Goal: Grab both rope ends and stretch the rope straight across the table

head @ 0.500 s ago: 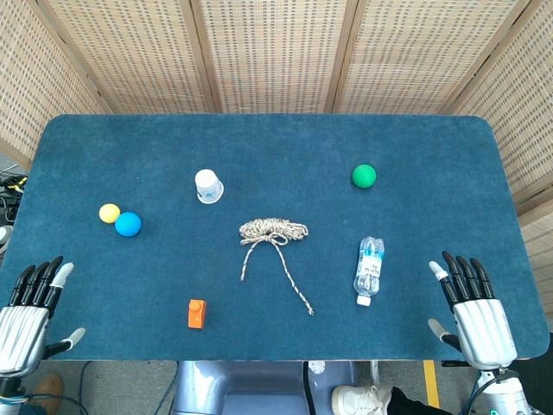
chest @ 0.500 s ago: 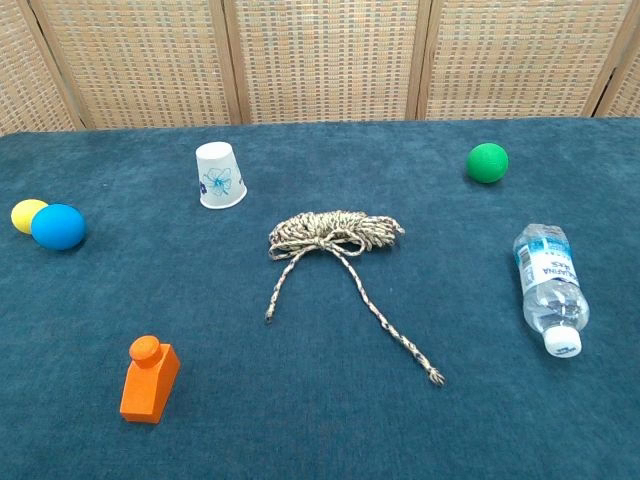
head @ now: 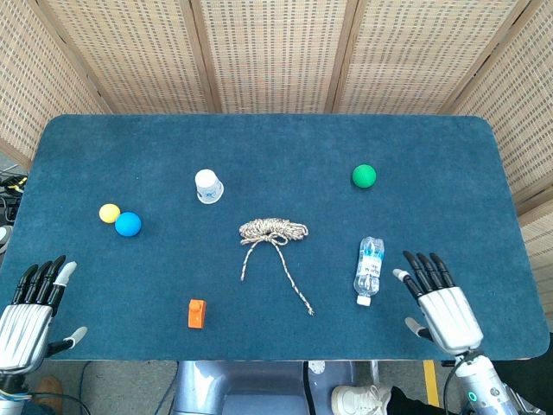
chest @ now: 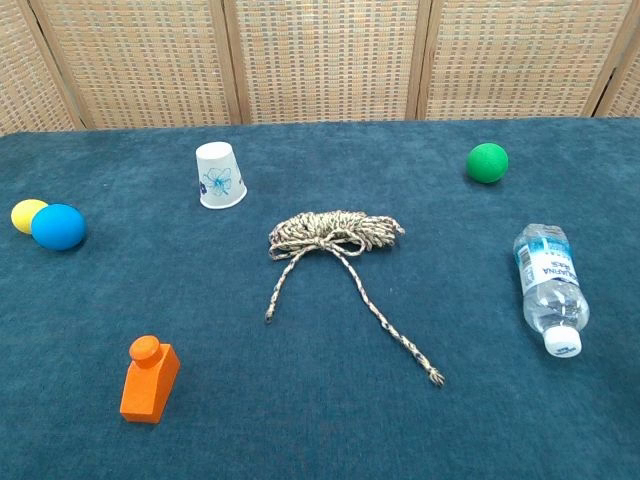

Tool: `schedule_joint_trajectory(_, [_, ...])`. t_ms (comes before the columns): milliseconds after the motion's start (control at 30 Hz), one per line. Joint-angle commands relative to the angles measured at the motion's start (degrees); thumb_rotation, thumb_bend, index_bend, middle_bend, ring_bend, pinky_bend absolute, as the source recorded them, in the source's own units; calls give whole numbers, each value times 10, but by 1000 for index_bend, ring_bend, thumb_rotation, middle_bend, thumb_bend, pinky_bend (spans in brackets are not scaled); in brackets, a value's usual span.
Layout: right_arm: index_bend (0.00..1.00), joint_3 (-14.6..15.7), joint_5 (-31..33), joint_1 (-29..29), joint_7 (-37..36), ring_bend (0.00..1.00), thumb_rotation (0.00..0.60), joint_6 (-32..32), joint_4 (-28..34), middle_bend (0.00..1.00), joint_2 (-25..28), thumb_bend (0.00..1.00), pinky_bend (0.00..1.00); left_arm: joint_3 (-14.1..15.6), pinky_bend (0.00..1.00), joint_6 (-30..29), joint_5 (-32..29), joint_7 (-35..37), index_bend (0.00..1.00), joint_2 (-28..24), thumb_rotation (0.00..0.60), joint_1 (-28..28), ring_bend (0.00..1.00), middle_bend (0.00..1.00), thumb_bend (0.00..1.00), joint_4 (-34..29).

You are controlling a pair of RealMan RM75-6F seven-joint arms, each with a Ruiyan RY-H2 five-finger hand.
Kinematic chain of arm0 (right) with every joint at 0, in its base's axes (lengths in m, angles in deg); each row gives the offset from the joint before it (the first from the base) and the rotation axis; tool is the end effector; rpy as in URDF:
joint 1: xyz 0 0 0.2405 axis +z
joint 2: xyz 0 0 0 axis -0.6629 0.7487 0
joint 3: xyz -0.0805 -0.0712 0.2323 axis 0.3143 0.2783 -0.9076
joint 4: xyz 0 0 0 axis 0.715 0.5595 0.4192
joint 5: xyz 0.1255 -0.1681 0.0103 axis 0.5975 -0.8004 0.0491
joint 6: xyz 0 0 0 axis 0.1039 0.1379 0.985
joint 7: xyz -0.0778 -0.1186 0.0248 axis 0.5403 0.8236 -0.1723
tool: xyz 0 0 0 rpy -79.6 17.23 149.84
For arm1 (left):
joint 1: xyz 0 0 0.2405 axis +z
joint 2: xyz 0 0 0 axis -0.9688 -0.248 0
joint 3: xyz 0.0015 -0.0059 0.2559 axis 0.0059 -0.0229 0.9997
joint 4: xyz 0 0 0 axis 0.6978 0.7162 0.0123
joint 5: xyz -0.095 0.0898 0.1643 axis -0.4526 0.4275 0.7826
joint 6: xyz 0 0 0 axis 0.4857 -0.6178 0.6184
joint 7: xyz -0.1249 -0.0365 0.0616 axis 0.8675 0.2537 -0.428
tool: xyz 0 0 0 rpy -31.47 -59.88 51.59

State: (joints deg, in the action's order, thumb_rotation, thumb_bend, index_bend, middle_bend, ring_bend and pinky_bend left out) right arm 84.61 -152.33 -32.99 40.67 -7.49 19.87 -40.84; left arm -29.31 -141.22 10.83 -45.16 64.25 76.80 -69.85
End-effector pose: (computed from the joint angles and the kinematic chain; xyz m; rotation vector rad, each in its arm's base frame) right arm -0.2279 -0.1841 0.1098 1.7281 -0.6992 0.8952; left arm -0.2475 0.1312 0.1414 -1.4681 -0.8587 -0.8878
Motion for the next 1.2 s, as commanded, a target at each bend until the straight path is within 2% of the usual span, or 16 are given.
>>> schedule_joint_trajectory(33, [241,-11,17,78,-15,0,600,117,28,0,21,13,0,-3,0,5,-7,-5,0,2,600,-3,0,0,0,-2])
schedule_joint_trajectory(67, [257,-11,18,90,-17,0,600,134,30,0,22,45,0,-4,0,8,-10,-7,0,3,600,-4,0,0,0,-2])
schedule_joint_trajectory(133, [289,-12,16,118,-10,0,600,173,31,0,17,167,0,-7,0,14,-18,-12,0,4,600,-7,0,0,0,-3])
schedule_joint_trajectory(200, [309,-12,15,140,9,0,600,205,31,0,9,385,0,-9,0,18,-25,-16,0,6,600,-10,0,0,0,-3])
schedule_joint_trajectory(267, [314,-14,22,159,40,0,600,232,34,0,-2,546,0,-12,0,22,-31,-19,0,7,600,-12,0,0,0,-4])
schedule_joint_trajectory(333, [316,-17,30,171,64,0,600,247,38,0,-13,620,0,-13,0,25,-36,-21,0,8,600,-14,0,0,0,-4])
schedule_joint_trajectory(500, [324,-23,43,206,121,0,600,282,29,0,-62,660,0,-16,0,33,-47,-30,0,12,600,-18,0,0,0,-4])
schedule_joint_trajectory(767, [338,-10,79,242,204,0,600,325,-4,0,-143,663,0,-16,0,38,-55,-43,0,18,600,-22,0,0,0,-5])
schedule_joint_trajectory(967, [358,2,114,243,249,0,600,318,-31,0,-172,663,0,-14,0,38,-56,-40,0,17,600,-23,0,0,0,-5])
schedule_joint_trajectory(1200, [361,9,143,244,269,0,600,306,-50,0,-182,664,0,-12,0,39,-56,-46,0,19,600,-24,0,0,0,-6])
